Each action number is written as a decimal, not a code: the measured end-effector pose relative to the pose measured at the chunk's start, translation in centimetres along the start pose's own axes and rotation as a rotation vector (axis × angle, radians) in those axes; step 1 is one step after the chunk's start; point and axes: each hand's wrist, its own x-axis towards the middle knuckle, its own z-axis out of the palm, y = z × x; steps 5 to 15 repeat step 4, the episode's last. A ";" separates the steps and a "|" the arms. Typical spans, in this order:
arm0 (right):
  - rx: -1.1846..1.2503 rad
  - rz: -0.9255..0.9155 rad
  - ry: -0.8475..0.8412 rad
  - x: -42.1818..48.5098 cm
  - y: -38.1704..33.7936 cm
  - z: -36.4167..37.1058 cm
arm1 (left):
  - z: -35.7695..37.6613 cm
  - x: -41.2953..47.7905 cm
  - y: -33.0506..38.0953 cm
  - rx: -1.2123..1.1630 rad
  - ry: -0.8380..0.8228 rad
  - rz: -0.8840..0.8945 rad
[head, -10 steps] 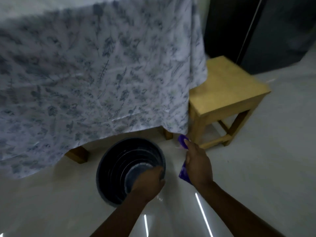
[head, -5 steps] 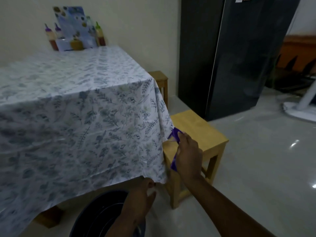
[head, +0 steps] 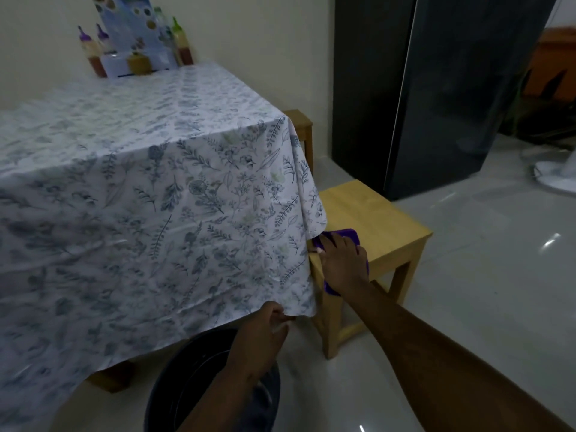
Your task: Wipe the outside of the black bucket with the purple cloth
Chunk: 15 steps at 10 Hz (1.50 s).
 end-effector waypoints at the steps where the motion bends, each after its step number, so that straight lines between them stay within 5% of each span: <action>1: -0.017 0.002 -0.079 -0.2 0.0 -0.3 | -0.5 0.1 0.2 0.019 0.002 0.000; 2: -0.030 -0.024 -0.121 -1.2 -0.5 -0.4 | -1.1 0.3 0.2 0.018 0.013 -0.001; 4: 0.057 -0.216 0.099 -3.9 -2.6 0.7 | -3.4 4.1 -0.3 0.026 0.073 0.032; 15: 0.057 -0.216 0.099 -3.9 -2.6 0.7 | -3.4 4.1 -0.3 0.026 0.073 0.032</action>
